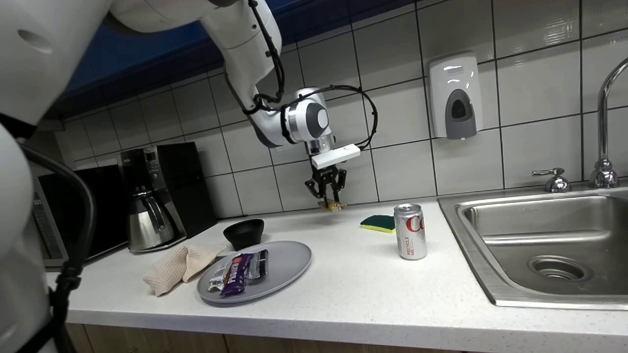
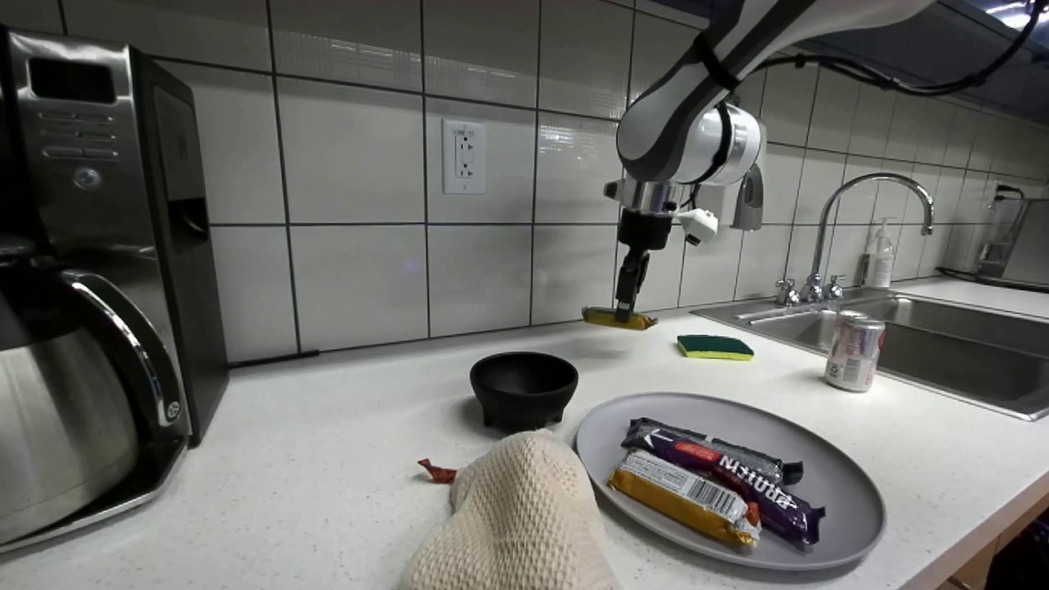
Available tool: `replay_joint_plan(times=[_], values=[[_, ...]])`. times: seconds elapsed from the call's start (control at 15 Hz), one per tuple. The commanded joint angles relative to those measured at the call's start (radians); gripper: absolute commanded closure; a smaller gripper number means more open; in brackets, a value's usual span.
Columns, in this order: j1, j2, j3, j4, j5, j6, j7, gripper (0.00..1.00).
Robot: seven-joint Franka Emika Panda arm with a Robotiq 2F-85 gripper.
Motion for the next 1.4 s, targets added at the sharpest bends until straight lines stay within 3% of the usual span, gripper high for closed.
replay_joint_plan(times=[0.0,0.67,1.33], values=[[-0.027,-0.106,0.028,-0.123,0.044,0.011,-0.043,0.85],[0.007,-0.293,0.01,-0.371,0.07,0.053,0.001,0.85],[0.089,-0.476,0.0,-0.625,0.06,0.112,0.123,0.85]])
